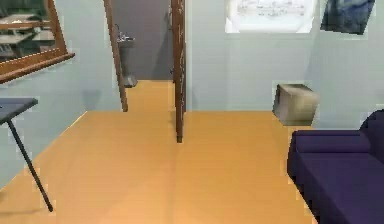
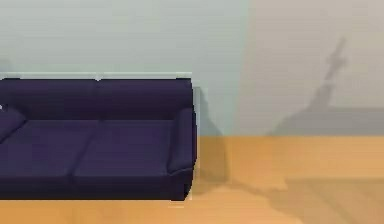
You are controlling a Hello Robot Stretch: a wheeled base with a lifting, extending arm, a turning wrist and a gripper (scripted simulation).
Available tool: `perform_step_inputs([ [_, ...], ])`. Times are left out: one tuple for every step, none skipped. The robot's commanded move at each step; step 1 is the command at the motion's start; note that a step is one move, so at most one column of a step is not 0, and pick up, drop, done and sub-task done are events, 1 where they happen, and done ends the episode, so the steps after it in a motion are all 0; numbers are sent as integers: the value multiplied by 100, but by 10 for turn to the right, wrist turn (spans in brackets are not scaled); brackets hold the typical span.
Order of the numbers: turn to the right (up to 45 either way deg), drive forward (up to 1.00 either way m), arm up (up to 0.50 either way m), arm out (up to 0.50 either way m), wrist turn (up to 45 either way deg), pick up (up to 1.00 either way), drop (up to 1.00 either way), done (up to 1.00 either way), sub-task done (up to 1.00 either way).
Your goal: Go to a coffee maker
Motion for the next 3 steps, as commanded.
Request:
perform_step_inputs([
  [-450, 0, 0, 0, 0, 0, 0, 0, 0],
  [-450, 0, 0, 0, 0, 0, 0, 0, 0],
  [-450, 0, 0, 0, 0, 0, 0, 0, 0],
])
